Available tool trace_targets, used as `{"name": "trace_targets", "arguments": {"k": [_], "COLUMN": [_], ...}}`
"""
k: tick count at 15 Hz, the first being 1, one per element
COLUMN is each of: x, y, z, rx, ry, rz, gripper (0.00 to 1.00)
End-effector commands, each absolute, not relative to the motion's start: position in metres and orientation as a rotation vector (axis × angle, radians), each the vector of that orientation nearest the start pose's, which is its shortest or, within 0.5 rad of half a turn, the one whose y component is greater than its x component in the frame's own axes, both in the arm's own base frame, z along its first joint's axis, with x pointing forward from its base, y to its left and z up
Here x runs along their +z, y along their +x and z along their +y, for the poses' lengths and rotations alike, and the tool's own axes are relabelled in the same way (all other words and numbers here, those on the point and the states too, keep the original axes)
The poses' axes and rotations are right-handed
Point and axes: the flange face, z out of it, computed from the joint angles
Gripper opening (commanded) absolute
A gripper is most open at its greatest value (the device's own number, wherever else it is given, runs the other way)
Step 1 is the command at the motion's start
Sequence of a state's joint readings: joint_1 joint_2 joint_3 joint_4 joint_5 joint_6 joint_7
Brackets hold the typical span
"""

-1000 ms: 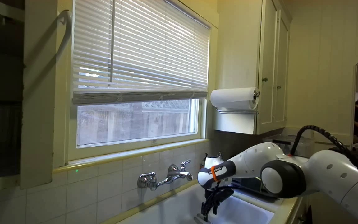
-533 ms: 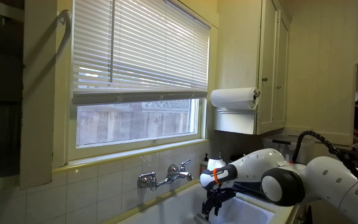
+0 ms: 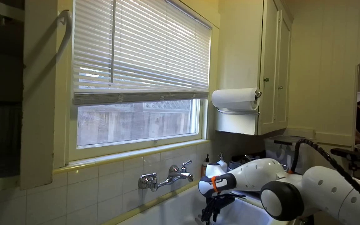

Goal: Put the silver fork from the sink on the dishrack.

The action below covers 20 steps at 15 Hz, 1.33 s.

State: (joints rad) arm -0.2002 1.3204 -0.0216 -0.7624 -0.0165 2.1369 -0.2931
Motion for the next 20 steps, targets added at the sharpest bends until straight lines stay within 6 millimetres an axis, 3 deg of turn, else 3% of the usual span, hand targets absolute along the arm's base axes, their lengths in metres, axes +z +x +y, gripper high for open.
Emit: {"name": "trace_targets", "arguments": {"k": [1, 2, 3, 4, 8, 13, 17, 20], "x": [0.099, 0.097, 0.095, 0.095, 0.108, 0.121, 0.143, 0.145], "y": [0.777, 0.777, 0.776, 0.776, 0.78, 0.782, 0.787, 0.787], "z": [-0.168, -0.169, -0.17, -0.17, -0.174, -0.175, -0.163, -0.15], "rx": [-0.021, -0.014, -0.005, -0.003, -0.046, -0.061, -0.12, -0.151], "ry": [-3.193, -3.187, -3.183, -3.181, -3.185, -3.15, -3.131, -3.126], "rz": [-0.159, -0.159, -0.157, -0.157, -0.156, -0.163, -0.294, -0.291], "gripper": [0.57, 0.5, 0.33, 0.31, 0.01, 0.02, 0.02, 0.02]}}
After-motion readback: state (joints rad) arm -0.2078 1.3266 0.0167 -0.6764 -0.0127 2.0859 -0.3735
